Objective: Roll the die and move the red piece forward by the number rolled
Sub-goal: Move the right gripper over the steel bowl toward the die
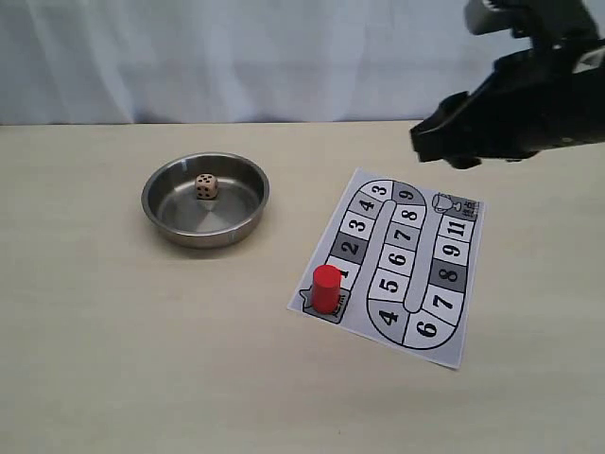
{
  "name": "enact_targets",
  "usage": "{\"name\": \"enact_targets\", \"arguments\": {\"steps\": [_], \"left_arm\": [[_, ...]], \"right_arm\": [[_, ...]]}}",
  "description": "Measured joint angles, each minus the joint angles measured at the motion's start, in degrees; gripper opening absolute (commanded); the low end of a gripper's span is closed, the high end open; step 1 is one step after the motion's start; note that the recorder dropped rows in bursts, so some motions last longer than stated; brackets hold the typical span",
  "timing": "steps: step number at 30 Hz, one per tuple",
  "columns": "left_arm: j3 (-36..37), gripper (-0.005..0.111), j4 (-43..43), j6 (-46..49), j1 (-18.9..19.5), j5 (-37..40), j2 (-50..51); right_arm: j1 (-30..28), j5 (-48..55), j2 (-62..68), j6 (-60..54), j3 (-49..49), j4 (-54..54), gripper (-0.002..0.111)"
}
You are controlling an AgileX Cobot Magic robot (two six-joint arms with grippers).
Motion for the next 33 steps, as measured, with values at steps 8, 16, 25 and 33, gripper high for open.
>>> {"name": "enact_targets", "arguments": {"steps": [8,16,25,33], "left_arm": [[0.0,0.000,0.0,0.0,0.0,0.0,0.0],[0.0,0.000,0.0,0.0,0.0,0.0,0.0],[0.0,0.000,0.0,0.0,0.0,0.0,0.0],[0.0,0.000,0.0,0.0,0.0,0.0,0.0]], "right_arm": [[8.5,0.7,13.2,3.0,-9.8,0.0,0.050],[14.0,0.8,26.3,5.3,-21.5,0.0,0.062],[17.1,5.6,39.6,10.4,-36.9,-0.1,0.062],[17.6,10.6,49.5,13.9,-49.5,-1.6,0.062]]}}
